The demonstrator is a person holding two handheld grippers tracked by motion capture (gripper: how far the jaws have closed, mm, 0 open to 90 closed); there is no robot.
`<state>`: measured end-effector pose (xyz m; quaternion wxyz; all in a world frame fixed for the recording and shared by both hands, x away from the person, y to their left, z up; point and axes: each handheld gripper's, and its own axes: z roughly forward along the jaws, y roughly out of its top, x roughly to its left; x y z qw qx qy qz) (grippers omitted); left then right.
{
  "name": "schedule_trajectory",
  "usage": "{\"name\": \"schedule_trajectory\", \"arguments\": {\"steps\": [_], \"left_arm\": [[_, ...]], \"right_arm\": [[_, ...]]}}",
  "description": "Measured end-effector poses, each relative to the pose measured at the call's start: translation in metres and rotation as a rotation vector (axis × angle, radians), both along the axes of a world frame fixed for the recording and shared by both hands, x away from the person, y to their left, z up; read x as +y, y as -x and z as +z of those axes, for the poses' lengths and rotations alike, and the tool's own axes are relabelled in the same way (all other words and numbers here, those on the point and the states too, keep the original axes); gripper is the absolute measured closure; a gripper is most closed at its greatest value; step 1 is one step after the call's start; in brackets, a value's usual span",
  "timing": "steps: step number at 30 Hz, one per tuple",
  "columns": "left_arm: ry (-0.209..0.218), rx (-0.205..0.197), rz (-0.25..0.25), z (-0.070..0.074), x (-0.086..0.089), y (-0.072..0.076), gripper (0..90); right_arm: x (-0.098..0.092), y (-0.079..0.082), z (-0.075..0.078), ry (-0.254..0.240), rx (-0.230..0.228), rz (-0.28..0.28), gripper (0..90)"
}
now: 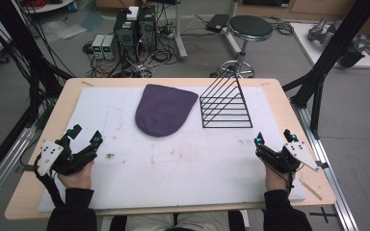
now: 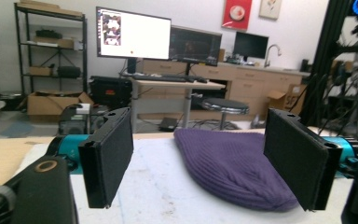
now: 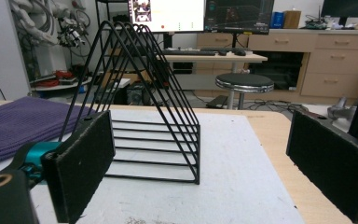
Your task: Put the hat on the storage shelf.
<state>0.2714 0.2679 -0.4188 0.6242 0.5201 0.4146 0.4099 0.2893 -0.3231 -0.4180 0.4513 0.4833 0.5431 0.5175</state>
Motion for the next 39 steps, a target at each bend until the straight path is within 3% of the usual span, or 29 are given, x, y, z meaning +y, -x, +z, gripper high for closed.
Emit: {"name": "schedule_trajectory", "arguments": {"steps": [7,15,21,29,32,35,39], "left_arm": [[-0.024,-0.009,0.028,0.001,0.0,0.002,22.8],[-0.05,-0.021,0.014,0.009,0.0,0.0,22.6],[-0.126,0.0,0.009,0.016,-0.002,-0.003,22.7],[-0.148,0.007,-0.031,0.028,0.001,-0.013,21.1],[-0.208,0.013,-0.046,0.037,0.002,-0.02,19.0],[-0.232,0.029,-0.066,0.043,0.003,-0.026,18.3],[-0.232,0.044,-0.095,0.052,0.005,-0.033,17.7]], "right_arm": [[0.0,0.0,0.0,0.007,-0.002,0.006,7.0],[0.0,-0.001,-0.001,0.001,0.008,0.009,7.0],[0.001,-0.002,-0.002,0.009,0.01,0.015,7.0],[0.002,-0.002,-0.002,0.013,0.012,0.016,7.0],[0.002,-0.002,-0.002,0.01,0.019,0.016,7.0],[0.002,-0.003,-0.002,0.009,0.022,0.014,7.0],[0.002,-0.003,-0.002,0.012,0.023,0.015,7.0]]}}
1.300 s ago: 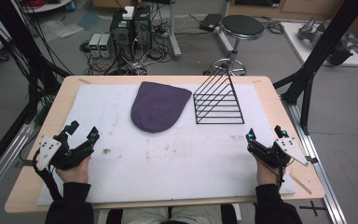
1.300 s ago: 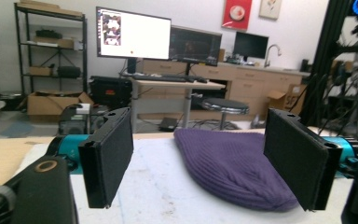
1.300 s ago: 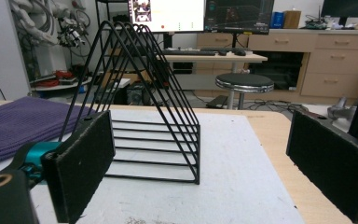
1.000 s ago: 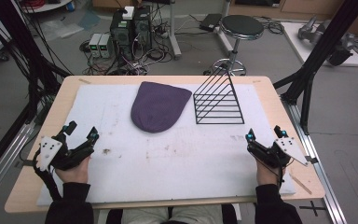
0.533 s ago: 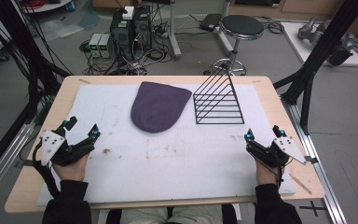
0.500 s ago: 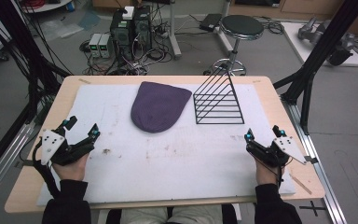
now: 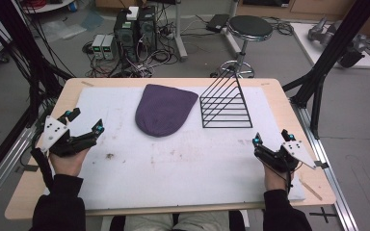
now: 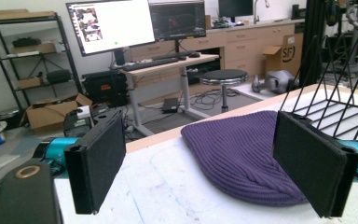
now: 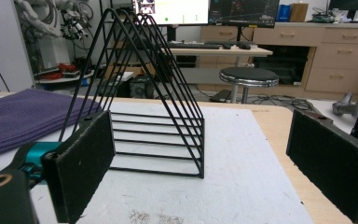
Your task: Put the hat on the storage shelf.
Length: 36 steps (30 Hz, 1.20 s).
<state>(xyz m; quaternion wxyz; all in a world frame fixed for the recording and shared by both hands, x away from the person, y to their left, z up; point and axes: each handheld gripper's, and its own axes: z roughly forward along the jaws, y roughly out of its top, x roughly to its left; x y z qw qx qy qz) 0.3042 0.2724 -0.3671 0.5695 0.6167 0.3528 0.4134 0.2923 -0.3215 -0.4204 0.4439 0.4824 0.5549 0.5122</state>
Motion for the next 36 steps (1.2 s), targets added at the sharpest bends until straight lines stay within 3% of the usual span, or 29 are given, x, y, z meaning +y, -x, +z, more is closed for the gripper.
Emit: {"name": "schedule_trajectory", "arguments": {"steps": [11,12,15,23,29,32,36], "left_arm": [[-0.039,0.04,-0.066,0.017,-0.006,-0.022,17.1],[-0.049,0.065,-0.082,0.021,-0.007,-0.028,17.1],[-0.047,0.085,-0.104,0.028,-0.008,-0.038,17.2],[-0.117,0.118,-0.15,0.043,-0.016,-0.06,17.2],[-0.12,0.147,-0.185,0.043,-0.019,-0.072,17.2],[-0.148,0.171,-0.225,0.041,-0.022,-0.081,17.3],[-0.141,0.176,-0.271,0.041,-0.024,-0.091,19.5]], "right_arm": [[0.001,-0.001,-0.001,0.0,0.008,0.004,7.0],[0.001,-0.001,-0.001,-0.003,0.01,0.003,7.0],[0.001,-0.001,-0.001,-0.006,0.012,0.003,7.0],[0.0,-0.001,-0.001,-0.004,0.01,0.007,7.0],[0.0,-0.001,-0.001,-0.004,0.011,0.009,7.0],[0.0,-0.001,-0.001,-0.003,0.011,0.01,7.0],[0.0,-0.002,-0.001,-0.004,0.015,0.012,7.0]]}}
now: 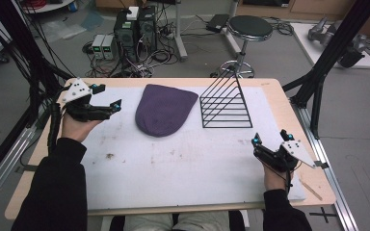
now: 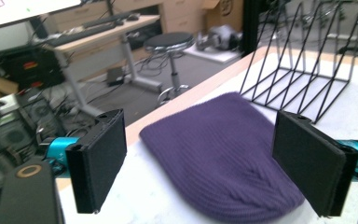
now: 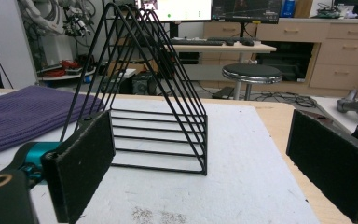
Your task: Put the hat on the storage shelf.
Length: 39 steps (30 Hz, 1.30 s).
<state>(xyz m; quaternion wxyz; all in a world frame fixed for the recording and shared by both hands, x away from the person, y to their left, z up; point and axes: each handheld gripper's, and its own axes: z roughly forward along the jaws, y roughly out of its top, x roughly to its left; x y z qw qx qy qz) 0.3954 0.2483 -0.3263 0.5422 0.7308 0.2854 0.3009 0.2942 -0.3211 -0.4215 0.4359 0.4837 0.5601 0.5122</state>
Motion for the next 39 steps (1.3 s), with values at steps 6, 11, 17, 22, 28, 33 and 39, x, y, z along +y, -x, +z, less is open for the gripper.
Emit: {"name": "schedule_trajectory", "arguments": {"steps": [6,11,17,22,28,33,39], "left_arm": [[-0.016,0.016,0.0,0.004,-0.001,-0.015,19.1],[-0.053,0.054,-0.042,0.005,0.0,-0.029,19.1],[-0.124,0.078,-0.147,0.003,-0.006,-0.044,19.6],[-0.133,0.073,-0.27,0.0,-0.016,-0.05,23.8],[-0.146,0.151,-0.391,-0.006,-0.027,-0.058,23.8],[-0.247,0.205,-0.42,-0.007,-0.036,-0.065,27.6],[-0.421,0.248,-0.497,-0.023,-0.056,-0.072,27.4]], "right_arm": [[0.0,0.0,0.0,0.002,0.0,0.003,7.0],[0.0,0.0,0.0,0.002,0.0,0.016,7.0],[0.0,-0.001,-0.001,0.007,0.003,0.025,7.0],[0.001,-0.001,-0.001,0.004,0.004,0.036,7.0],[0.001,-0.002,-0.001,0.01,0.004,0.047,6.9],[0.0,-0.001,-0.001,0.011,0.001,0.056,7.0],[0.0,0.002,-0.001,0.011,0.005,0.061,7.0]]}}
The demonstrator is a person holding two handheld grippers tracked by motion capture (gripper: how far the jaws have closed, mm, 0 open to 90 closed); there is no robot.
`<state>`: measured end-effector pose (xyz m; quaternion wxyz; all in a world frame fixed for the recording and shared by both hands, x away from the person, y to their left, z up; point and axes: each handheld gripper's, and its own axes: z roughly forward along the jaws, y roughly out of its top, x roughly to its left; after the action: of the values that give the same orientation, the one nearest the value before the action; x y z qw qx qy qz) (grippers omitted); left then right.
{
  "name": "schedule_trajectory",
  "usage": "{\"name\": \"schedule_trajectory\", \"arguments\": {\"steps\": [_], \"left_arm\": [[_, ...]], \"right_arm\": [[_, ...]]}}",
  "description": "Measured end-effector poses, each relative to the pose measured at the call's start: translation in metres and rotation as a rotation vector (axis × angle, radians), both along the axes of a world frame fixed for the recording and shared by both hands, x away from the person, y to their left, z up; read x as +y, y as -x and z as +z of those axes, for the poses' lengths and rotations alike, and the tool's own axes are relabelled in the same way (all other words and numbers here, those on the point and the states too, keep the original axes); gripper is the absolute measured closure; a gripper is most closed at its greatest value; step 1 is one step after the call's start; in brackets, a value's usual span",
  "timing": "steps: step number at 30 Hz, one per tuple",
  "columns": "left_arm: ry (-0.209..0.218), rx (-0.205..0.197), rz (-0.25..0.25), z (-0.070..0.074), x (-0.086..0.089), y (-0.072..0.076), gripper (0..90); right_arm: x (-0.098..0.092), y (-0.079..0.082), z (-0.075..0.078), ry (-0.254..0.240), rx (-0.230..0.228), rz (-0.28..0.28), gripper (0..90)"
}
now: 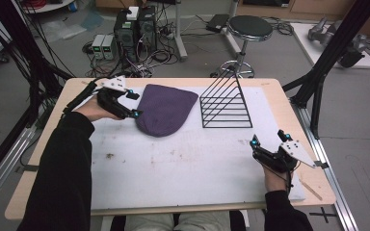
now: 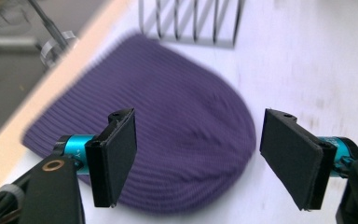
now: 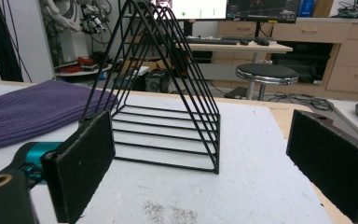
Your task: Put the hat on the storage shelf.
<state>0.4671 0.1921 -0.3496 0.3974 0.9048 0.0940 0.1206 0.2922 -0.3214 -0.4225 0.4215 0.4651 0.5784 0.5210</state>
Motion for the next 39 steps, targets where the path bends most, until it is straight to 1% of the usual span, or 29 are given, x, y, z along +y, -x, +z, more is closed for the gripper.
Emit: {"name": "schedule_trajectory", "arguments": {"steps": [1,3,5,6,7,9,10,11,12,13,15,17,18,19,20,21,22,23,24,27,29,32,33,34,35,36,37,39], "left_arm": [[-0.043,0.009,-0.011,-0.005,-0.004,0.0,27.4],[-0.083,0.023,-0.029,-0.013,-0.009,0.0,27.3],[-0.108,0.036,-0.041,-0.019,-0.012,-0.002,27.3],[-0.108,0.036,-0.041,-0.019,-0.012,-0.002,27.3],[-0.118,0.037,-0.051,-0.023,-0.014,-0.003,27.4],[-0.12,0.038,-0.053,-0.024,-0.014,-0.004,27.6],[-0.13,0.04,-0.06,-0.025,-0.014,-0.005,27.8],[-0.147,0.034,-0.054,-0.027,-0.014,-0.005,27.8],[-0.147,0.034,-0.054,-0.027,-0.014,-0.005,28.1],[-0.187,0.047,-0.056,-0.03,-0.014,-0.005,29.2],[-0.209,0.066,-0.064,-0.035,-0.015,-0.006,29.9],[-0.224,0.071,-0.082,-0.041,-0.021,-0.005,30.3],[-0.228,0.071,-0.093,-0.043,-0.024,-0.005,30.3],[-0.228,0.071,-0.093,-0.043,-0.024,-0.005,30.1],[-0.228,0.078,-0.107,-0.048,-0.029,-0.005,30.2],[-0.244,0.071,-0.109,-0.05,-0.031,-0.006,30.2],[-0.257,0.079,-0.113,-0.052,-0.031,-0.007,30.2],[-0.257,0.079,-0.113,-0.052,-0.031,-0.007,30.3],[-0.28,0.086,-0.108,-0.055,-0.031,-0.008,30.7],[-0.297,0.087,-0.094,-0.057,-0.026,-0.011,31.7],[-0.286,0.083,-0.089,-0.057,-0.026,-0.011,32.4],[-0.28,0.077,-0.098,-0.058,-0.027,-0.012,33.5],[-0.294,0.071,-0.104,-0.06,-0.03,-0.013,33.5],[-0.304,0.076,-0.108,-0.062,-0.031,-0.013,33.4],[-0.325,0.07,-0.109,-0.065,-0.031,-0.014,33.1],[-0.325,0.07,-0.109,-0.065,-0.031,-0.014,33.0],[-0.338,0.068,-0.114,-0.069,-0.033,-0.015,32.5],[-0.338,0.071,-0.114,-0.07,-0.034,-0.016,29.9]], "right_arm": [[-0.001,0.001,0.0,0.004,0.0,0.0,7.0],[-0.002,0.003,0.0,0.0,0.0,-0.003,7.0],[-0.003,0.004,0.0,-0.001,0.001,-0.009,6.9],[-0.004,0.004,0.0,0.002,0.0,-0.008,7.0],[-0.004,0.005,0.0,-0.001,0.002,-0.01,7.0],[-0.004,0.005,0.0,0.001,0.004,-0.01,7.0],[-0.005,0.005,0.0,0.004,0.004,-0.007,7.0],[-0.005,0.005,0.0,0.003,0.005,-0.007,7.0],[-0.005,0.005,-0.001,0.001,0.004,-0.005,7.0],[-0.005,0.005,-0.001,0.002,0.008,-0.004,7.0],[-0.004,0.005,-0.001,0.002,0.013,-0.003,7.0],[-0.004,0.005,-0.001,0.007,0.012,0.002,7.0],[-0.003,0.005,-0.001,0.01,0.01,0.006,7.0],[-0.003,0.005,-0.001,0.01,0.01,0.006,7.0],[-0.003,0.005,-0.001,0.009,0.014,0.01,6.9],[-0.003,0.004,-0.001,0.013,0.014,0.01,7.0],[-0.003,0.004,-0.001,0.015,0.012,0.011,6.9],[-0.003,0.004,-0.001,0.014,0.011,0.012,7.0],[-0.003,0.005,-0.001,0.012,0.012,0.01,7.0],[-0.004,0.005,-0.001,0.011,0.015,0.009,7.0],[-0.004,0.005,-0.001,0.011,0.012,0.009,7.0],[-0.004,0.004,-0.002,0.013,0.017,0.009,7.0],[-0.004,0.004,-0.002,0.014,0.015,0.01,7.0],[-0.003,0.004,-0.002,0.011,0.018,0.012,7.0],[-0.003,0.004,-0.002,0.014,0.019,0.011,7.0],[-0.003,0.004,-0.002,0.014,0.018,0.01,7.0],[-0.003,0.004,-0.001,0.017,0.015,0.011,7.0],[-0.003,0.004,-0.001,0.014,0.017,0.009,7.0]]}}
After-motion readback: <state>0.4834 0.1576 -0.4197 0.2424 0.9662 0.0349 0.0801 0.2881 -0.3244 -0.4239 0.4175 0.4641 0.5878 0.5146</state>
